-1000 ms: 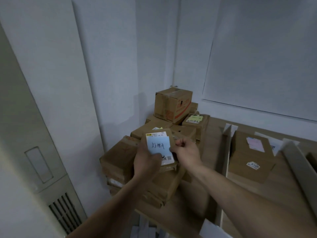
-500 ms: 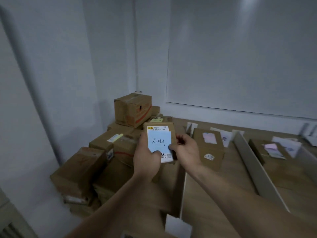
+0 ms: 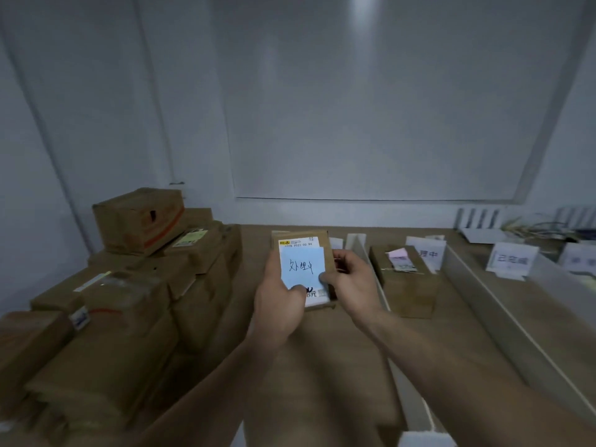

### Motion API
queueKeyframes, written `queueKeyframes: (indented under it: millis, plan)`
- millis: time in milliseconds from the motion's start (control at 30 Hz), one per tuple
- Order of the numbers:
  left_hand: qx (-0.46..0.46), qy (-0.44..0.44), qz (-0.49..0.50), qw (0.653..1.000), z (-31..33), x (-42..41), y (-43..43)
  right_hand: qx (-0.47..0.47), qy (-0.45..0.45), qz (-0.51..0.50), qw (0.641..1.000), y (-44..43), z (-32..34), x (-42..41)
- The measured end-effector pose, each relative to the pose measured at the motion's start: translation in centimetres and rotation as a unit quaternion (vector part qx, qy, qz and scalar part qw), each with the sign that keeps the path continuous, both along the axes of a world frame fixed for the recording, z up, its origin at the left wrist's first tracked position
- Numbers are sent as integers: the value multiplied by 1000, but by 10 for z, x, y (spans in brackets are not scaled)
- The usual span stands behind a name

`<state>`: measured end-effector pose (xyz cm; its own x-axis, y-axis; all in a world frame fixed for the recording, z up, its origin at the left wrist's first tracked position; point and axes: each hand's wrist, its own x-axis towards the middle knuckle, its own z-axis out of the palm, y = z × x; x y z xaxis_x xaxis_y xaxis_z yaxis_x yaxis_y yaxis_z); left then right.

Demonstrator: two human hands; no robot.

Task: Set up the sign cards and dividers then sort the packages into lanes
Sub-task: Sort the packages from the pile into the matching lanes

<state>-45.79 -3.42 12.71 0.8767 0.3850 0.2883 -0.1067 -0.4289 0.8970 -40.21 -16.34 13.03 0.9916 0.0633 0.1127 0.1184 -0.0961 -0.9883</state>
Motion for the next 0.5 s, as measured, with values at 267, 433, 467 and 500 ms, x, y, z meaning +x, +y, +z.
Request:
queueKeyframes:
  millis: [267,433,467,500]
  plan:
    - [-12,4,-35,999,6,29,-113,12,3,-3,1000,-114,5,13]
    - [-22,4,-73,997,4,56,-153,4,-1,-12,1000,-157,3,25]
    - [-30,3,-82,996,3,63,-159,2,2,-17,1000,-165,3,30]
    - [-39,3,-92,995,2,70,-166,-1,4,-24,1000,-171,1,35]
